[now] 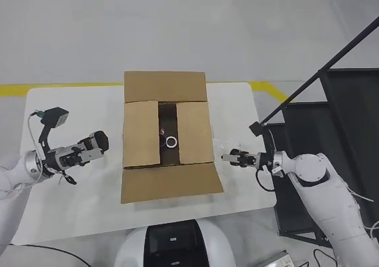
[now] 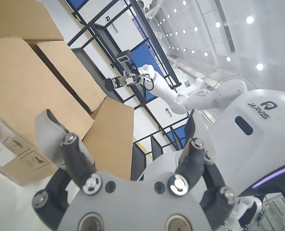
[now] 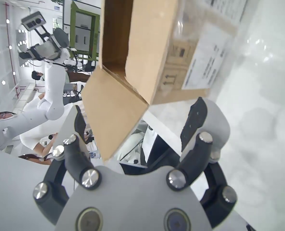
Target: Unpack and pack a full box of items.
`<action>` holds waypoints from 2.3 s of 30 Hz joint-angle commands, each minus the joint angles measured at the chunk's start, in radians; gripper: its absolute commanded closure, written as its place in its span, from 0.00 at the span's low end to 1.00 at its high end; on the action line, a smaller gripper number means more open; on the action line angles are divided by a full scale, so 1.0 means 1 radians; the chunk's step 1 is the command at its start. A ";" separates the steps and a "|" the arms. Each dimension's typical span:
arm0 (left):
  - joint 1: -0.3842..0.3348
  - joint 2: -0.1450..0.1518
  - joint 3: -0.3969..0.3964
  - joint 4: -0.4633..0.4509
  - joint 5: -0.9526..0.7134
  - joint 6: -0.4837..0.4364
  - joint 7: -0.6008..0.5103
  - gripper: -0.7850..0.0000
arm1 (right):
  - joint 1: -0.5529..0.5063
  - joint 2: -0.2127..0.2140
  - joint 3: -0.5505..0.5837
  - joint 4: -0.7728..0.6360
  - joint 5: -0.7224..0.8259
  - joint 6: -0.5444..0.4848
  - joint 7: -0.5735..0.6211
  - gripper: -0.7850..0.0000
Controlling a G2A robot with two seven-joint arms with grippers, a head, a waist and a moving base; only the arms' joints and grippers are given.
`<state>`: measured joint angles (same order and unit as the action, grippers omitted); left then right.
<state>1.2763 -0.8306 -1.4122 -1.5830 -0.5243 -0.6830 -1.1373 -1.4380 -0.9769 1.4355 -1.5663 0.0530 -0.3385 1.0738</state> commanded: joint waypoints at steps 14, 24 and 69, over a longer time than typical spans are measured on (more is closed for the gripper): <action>0.059 0.024 -0.040 -0.035 0.000 -0.024 0.024 0.00 | 0.001 -0.007 -0.128 -0.053 0.356 -0.039 0.300 0.00; 0.080 0.038 -0.033 -0.083 0.014 -0.027 0.027 0.00 | 0.115 -0.026 -0.147 -0.037 0.474 -0.132 0.150 0.00; -0.243 -0.055 0.373 0.151 0.329 0.072 0.186 0.00 | 0.664 -0.119 -0.350 0.467 0.050 0.003 -0.339 0.00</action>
<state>1.0301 -0.8861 -1.0358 -1.4292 -0.1945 -0.6117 -0.9497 -0.7934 -1.0897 1.0983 -1.1303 0.1006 -0.3416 0.7407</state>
